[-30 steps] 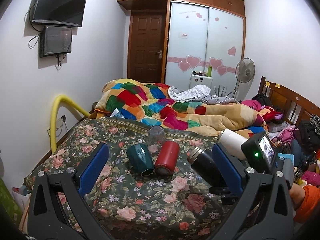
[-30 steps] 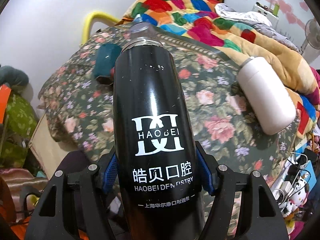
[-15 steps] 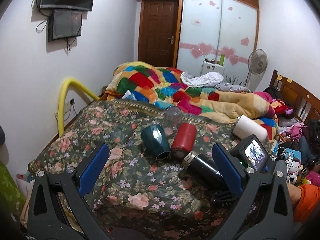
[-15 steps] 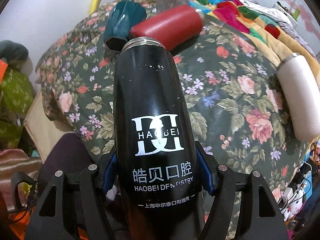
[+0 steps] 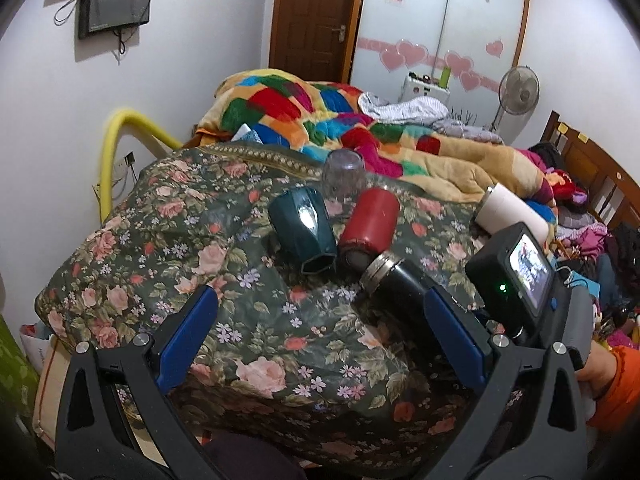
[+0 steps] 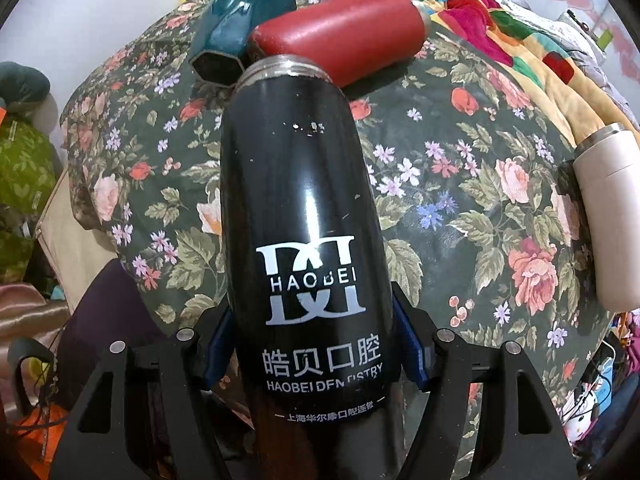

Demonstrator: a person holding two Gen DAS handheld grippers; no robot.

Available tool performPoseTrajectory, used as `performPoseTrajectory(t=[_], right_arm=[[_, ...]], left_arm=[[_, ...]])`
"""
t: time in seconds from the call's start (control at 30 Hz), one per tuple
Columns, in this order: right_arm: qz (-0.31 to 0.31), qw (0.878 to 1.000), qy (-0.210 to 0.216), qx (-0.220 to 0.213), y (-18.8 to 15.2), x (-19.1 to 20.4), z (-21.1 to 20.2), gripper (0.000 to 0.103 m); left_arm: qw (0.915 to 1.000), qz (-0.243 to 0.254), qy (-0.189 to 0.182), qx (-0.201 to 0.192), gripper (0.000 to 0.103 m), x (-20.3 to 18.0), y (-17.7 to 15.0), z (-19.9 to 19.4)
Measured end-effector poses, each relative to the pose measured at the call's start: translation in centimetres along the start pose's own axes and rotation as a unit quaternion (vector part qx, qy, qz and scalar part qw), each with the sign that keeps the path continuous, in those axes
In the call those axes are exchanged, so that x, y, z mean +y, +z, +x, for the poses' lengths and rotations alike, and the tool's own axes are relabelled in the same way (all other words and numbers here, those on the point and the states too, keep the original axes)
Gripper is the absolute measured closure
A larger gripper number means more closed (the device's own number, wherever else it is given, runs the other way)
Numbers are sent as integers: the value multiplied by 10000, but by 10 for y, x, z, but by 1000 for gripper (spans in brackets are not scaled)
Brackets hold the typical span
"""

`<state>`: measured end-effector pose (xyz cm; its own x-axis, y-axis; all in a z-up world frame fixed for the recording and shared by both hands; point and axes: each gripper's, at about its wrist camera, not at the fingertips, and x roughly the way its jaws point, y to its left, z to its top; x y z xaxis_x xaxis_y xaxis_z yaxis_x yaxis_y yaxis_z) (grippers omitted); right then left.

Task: Flip cup upright
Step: 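Grasp the black thermos body with the left gripper while the right gripper releases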

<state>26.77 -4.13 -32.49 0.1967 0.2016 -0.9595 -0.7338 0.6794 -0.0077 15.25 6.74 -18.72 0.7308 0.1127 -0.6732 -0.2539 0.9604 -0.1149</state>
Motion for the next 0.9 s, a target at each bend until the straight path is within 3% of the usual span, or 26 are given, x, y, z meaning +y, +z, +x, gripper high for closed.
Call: performPoseTrajectory(t=[0.33, 0.5, 0.6, 0.77, 0.9], right_arm=[[-345, 9993, -22, -133, -14, 6, -24, 38], [-286, 9989, -38, -380, -35, -2, -50, 38], [-80, 9980, -22, -631, -52, -14, -72, 38], [350, 9907, -473, -1225, -86, -37, -116, 38], [856, 9805, -750, -1604, -109, -61, -140, 38]], left_arm=[[9996, -2, -155, 236, 0, -14, 1, 11], [9964, -207, -499, 650, 0, -22, 3, 27], [9915, -401, -754, 982, 0, -31, -1, 41], [9804, -705, -1041, 1516, 0, -52, -4, 69], [9679, -1078, -962, 2057, 6, -64, -8, 99]])
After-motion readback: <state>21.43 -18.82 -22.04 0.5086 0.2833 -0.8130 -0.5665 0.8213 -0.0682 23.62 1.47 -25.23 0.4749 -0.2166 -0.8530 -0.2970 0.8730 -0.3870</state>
